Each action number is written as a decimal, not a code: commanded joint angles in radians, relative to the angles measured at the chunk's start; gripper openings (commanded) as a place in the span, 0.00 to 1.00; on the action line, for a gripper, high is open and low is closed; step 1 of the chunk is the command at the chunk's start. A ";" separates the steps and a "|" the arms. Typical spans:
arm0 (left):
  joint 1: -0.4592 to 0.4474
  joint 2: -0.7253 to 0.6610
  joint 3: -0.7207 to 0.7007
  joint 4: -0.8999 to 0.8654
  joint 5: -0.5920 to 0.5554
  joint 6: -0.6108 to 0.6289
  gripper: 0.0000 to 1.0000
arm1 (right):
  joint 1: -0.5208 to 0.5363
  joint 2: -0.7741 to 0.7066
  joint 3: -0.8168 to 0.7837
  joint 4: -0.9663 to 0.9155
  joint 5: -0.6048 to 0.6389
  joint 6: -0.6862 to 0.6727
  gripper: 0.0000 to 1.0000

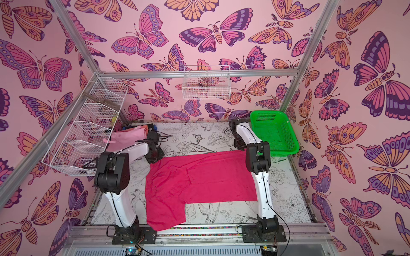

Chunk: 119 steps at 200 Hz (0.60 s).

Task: Fold and stack t-shirts
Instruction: Smooth out the T-shirt at the center of the board.

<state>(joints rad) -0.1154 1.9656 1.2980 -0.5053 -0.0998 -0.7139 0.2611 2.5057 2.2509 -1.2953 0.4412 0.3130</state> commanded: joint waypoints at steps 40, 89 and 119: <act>0.011 0.055 -0.025 -0.022 0.020 0.007 0.22 | -0.010 0.007 -0.008 -0.021 0.013 0.001 0.16; 0.010 0.052 -0.028 -0.022 0.020 0.007 0.21 | -0.011 -0.022 -0.051 0.001 0.005 0.002 0.00; 0.011 0.049 -0.028 -0.021 0.018 0.006 0.21 | -0.011 -0.048 -0.086 0.013 -0.002 0.002 0.00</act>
<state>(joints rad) -0.1131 1.9656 1.2980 -0.5053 -0.0971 -0.7139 0.2558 2.5046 2.1944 -1.2827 0.4416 0.3103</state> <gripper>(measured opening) 0.214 0.043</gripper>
